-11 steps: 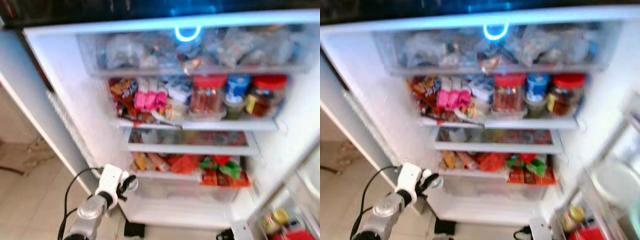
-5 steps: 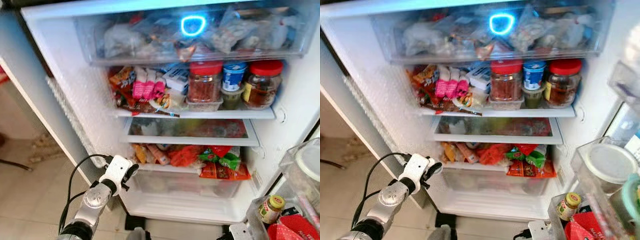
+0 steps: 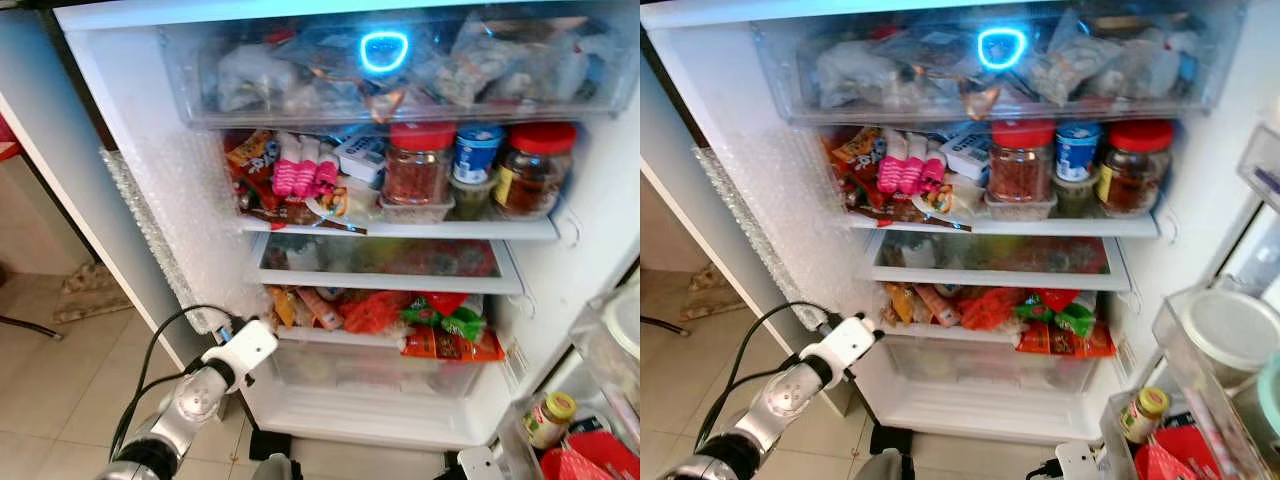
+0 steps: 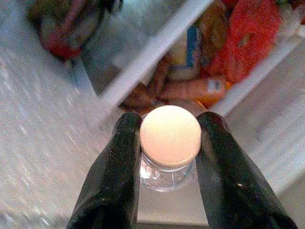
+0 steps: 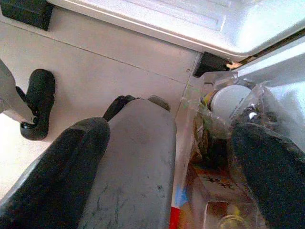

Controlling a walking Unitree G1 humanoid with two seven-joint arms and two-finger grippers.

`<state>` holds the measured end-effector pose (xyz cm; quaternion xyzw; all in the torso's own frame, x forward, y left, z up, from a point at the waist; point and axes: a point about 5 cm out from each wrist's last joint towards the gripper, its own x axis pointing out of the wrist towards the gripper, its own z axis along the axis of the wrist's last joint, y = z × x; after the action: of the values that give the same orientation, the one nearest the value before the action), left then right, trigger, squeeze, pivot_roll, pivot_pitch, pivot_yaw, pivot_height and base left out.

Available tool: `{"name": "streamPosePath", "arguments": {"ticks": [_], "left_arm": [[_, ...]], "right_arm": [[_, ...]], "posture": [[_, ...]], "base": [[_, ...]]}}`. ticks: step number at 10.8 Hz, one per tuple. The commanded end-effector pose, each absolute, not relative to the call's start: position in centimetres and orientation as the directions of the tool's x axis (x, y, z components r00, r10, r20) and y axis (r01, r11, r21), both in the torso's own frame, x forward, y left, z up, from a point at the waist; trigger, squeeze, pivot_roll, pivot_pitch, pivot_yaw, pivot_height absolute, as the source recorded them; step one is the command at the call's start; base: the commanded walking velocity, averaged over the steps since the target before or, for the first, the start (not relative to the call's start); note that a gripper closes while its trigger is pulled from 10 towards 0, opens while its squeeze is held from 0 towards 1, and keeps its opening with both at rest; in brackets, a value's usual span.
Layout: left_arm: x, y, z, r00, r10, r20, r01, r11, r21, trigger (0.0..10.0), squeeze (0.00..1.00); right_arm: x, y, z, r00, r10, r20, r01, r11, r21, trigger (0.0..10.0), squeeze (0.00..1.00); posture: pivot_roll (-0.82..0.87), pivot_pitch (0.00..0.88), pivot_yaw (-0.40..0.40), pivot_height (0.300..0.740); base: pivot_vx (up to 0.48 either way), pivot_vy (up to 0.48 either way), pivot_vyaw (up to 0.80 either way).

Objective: Restocking fridge

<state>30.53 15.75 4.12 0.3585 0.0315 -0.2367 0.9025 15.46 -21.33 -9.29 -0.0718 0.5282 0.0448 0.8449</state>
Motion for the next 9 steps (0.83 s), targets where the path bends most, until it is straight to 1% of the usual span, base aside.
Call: {"name": "streamPosePath", "arguments": {"ticks": [1, 2, 4, 7, 8, 9], "left_arm": [[31.2, 15.7, 5.4, 0.885, -0.431, -0.175, 0.424, 0.591, 0.686, 10.0, 0.00], [31.3, 15.4, 5.9, 0.885, -0.446, -0.135, 0.403, 0.587, 0.702, 10.0, 0.00], [31.3, 15.0, 5.9, 0.871, -0.473, -0.134, 0.422, 0.578, 0.698, 10.0, 0.00], [31.3, 15.0, 5.9, 0.872, -0.472, -0.126, 0.415, 0.580, 0.701, 10.0, 0.00], [31.3, 14.7, 5.8, 0.857, -0.495, -0.142, 0.439, 0.559, 0.704, 10.0, 0.00], [31.2, 14.3, 5.6, 0.828, -0.531, -0.179, 0.475, 0.496, 0.727, 10.0, 0.00]], "right_arm": [[15.3, -21.1, -9.4, 0.425, 0.010, -0.905, -0.164, 0.984, -0.066, 10.0, 0.00], [15.3, -21.1, -9.4, 0.426, 0.011, -0.905, -0.168, 0.984, -0.067, 10.0, 0.00], [15.4, -21.1, -9.4, 0.427, 0.010, -0.904, -0.169, 0.983, -0.069, 10.0, 0.00], [15.4, -21.1, -9.4, 0.427, 0.009, -0.904, -0.168, 0.983, -0.069, 10.0, 0.00], [15.4, -21.1, -9.4, 0.427, 0.009, -0.904, -0.168, 0.983, -0.070, 10.0, 0.00], [15.4, -21.1, -9.4, 0.427, 0.009, -0.904, -0.167, 0.983, -0.070, 10.0, 0.00]], "posture": [[0.00, 0.000, 0.074, 0.644], [0.00, 0.000, 0.072, 0.644], [0.00, 0.000, 0.076, 0.644], [0.00, 0.000, 0.076, 0.644], [0.00, 0.000, 0.078, 0.644], [0.00, 0.000, 0.078, 0.644]], "base": [[0.281, 0.000, 0.00], [0.281, 0.000, 0.00], [0.293, 0.000, 0.00], [0.311, 0.000, 0.00], [0.270, 0.000, 0.00], [0.000, 0.000, 0.00]]}}
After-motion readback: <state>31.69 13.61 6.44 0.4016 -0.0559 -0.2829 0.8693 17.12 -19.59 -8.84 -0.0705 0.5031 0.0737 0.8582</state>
